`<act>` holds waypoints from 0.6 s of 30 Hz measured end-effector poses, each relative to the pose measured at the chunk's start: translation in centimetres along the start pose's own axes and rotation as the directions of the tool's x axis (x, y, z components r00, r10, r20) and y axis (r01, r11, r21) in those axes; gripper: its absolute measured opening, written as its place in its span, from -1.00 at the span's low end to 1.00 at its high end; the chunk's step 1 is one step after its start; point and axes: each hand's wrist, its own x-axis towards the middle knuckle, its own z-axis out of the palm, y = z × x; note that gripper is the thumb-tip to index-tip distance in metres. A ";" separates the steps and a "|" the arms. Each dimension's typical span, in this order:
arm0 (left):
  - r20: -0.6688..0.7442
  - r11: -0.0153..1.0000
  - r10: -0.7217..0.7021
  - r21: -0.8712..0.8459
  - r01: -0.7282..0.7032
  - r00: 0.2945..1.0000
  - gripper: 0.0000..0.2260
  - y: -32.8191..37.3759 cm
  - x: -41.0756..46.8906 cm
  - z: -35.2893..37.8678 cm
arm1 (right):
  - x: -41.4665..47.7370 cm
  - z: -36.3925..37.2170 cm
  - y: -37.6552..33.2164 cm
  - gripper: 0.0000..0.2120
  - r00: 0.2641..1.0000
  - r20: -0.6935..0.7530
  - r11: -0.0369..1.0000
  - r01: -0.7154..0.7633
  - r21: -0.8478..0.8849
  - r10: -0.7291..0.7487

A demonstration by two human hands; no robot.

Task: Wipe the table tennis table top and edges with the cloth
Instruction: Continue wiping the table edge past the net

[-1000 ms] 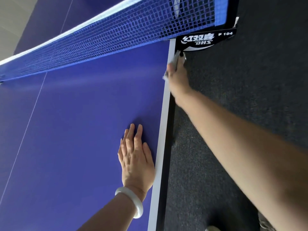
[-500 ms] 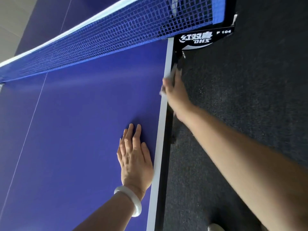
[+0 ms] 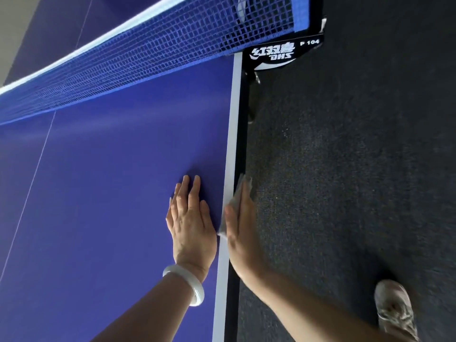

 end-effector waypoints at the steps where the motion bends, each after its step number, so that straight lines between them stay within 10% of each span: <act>1: -0.007 1.000 0.016 -0.017 -0.016 1.000 -0.56 -0.2 0.0 0.0 | -0.2 0.1 0.4 -0.41 1.000 0.009 1.000 0.000 0.004 0.000; 12: -0.022 0.923 -0.011 -0.385 0.001 1.000 -0.56 -1.8 -0.5 -1.3 | -0.3 -0.1 0.4 -0.43 0.997 0.044 0.998 -0.054 -0.036 0.056; 18: 0.163 0.961 0.278 -0.028 -0.277 0.947 -0.55 -6.7 -7.4 -3.3 | 0.2 -0.1 0.3 -0.44 0.998 0.026 0.994 -0.052 -0.098 0.055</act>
